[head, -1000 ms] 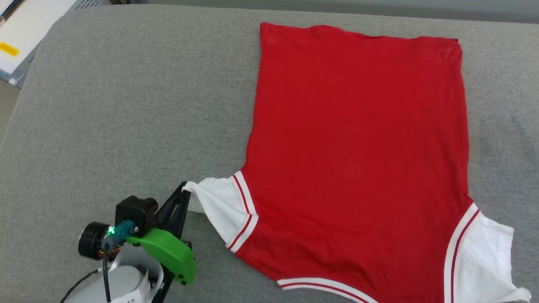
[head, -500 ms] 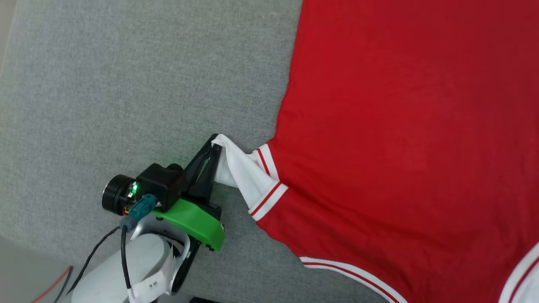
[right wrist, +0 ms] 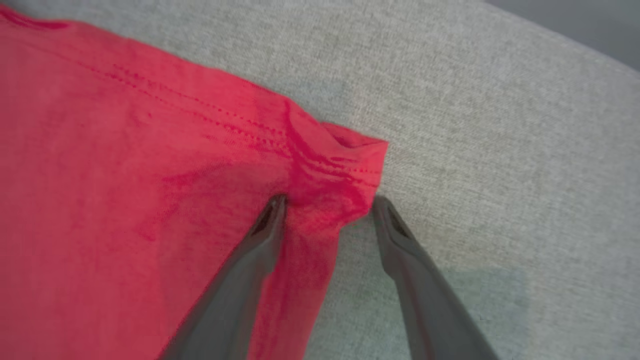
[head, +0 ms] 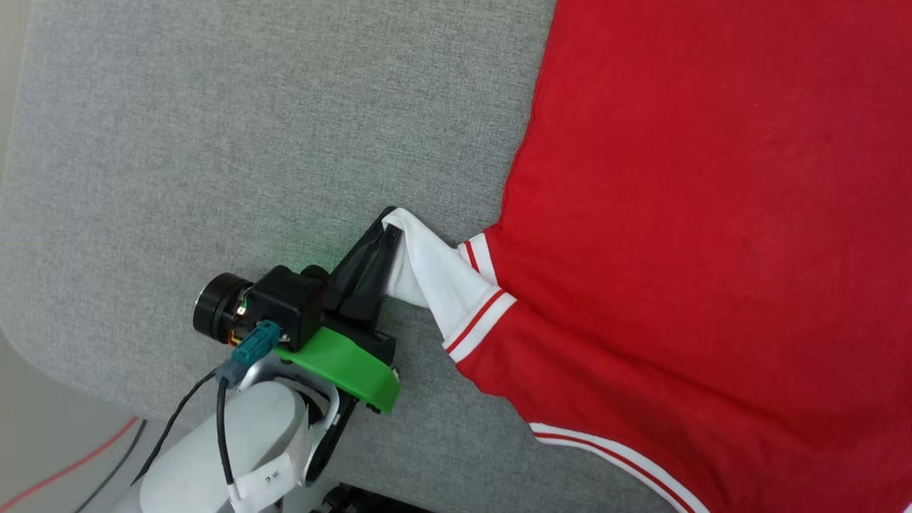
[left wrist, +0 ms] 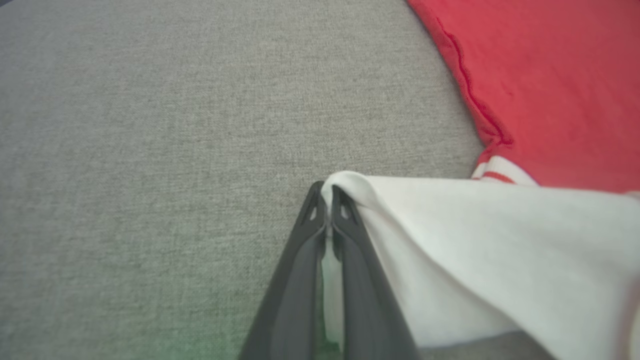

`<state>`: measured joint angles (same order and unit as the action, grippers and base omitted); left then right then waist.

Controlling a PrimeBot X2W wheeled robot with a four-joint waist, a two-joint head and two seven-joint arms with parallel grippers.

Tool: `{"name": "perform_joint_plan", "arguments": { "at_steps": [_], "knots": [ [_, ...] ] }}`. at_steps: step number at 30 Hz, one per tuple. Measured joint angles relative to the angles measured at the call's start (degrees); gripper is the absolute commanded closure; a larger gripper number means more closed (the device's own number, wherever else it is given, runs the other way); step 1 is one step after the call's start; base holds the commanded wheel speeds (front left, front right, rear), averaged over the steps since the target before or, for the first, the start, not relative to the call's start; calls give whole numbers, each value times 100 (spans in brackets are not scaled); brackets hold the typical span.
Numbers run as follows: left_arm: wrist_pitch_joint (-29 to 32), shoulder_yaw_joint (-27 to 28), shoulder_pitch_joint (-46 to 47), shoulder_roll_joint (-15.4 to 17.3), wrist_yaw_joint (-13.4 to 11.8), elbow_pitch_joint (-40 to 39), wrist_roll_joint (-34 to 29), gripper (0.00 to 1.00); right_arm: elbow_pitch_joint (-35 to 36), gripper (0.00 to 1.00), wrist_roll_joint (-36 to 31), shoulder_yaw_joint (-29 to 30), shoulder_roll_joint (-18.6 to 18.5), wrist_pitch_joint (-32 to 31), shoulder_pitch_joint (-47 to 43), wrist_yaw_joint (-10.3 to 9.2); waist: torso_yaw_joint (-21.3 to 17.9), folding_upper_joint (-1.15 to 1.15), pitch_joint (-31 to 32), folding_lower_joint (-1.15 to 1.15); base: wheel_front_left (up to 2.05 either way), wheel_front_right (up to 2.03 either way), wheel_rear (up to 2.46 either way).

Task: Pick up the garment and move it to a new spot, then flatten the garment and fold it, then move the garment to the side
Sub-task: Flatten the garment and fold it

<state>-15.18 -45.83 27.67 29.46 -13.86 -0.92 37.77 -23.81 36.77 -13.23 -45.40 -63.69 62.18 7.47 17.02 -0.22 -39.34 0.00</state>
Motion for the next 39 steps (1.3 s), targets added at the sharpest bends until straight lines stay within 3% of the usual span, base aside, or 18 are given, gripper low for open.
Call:
{"name": "perform_joint_plan", "arguments": {
  "at_steps": [13, 21, 28, 39],
  "knots": [
    [11, 163, -453, -8, 52, 333, -12, 100, -30, 100, 214, -234, 287, 813, -524, 1, -203, 0, 687, 0, 0, 0, 0],
    [11, 346, -992, 159, 1, 357, 98, 100, 771, 100, 787, -694, -304, 1233, -1475, 4, -470, 0, 1446, 0, 0, 0, 0],
    [12, 531, -1425, 315, -145, 291, 187, 100, 1339, 100, 1125, -758, -818, 1633, -2777, 4, -849, 0, 1988, 0, 0, 0, 0],
    [12, 766, -1958, 423, -255, 252, 368, 100, 1919, 100, 1406, -414, -1107, 2013, -5135, 5, -1385, 0, 2664, 0, 0, 0, 0]
  ]
}}
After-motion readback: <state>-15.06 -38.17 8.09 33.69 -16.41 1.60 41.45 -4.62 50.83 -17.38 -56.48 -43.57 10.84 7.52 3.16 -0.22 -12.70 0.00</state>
